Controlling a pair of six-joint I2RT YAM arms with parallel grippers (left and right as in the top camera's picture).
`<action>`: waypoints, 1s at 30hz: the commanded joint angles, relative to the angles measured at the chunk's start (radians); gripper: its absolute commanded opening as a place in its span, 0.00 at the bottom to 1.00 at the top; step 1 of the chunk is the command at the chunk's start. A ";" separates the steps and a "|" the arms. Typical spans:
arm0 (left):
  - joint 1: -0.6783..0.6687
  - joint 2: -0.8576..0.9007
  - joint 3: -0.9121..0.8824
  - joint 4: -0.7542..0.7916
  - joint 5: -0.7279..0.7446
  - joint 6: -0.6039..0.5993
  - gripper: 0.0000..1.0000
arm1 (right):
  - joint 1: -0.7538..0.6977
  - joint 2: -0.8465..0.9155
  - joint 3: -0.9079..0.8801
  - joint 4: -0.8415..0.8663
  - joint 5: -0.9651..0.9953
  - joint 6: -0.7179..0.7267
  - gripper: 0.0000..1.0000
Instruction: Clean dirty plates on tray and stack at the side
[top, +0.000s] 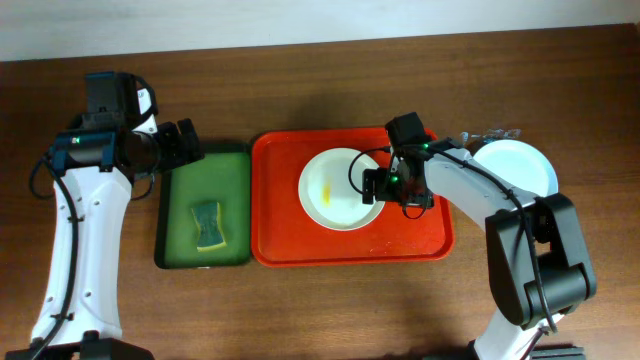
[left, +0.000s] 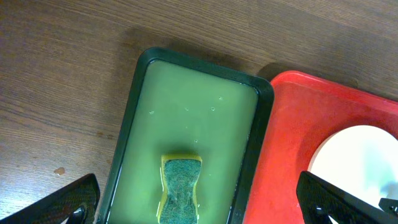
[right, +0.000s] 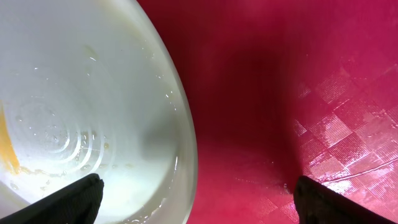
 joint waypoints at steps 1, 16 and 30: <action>-0.003 0.000 0.006 -0.002 0.004 -0.013 0.99 | 0.008 0.000 0.001 0.000 0.009 0.001 0.98; -0.003 0.000 0.006 -0.002 0.005 -0.013 0.99 | 0.008 0.000 0.001 0.000 0.009 0.001 0.98; -0.003 0.000 0.002 -0.270 0.066 -0.013 0.99 | 0.008 0.000 0.001 0.072 0.009 0.001 0.98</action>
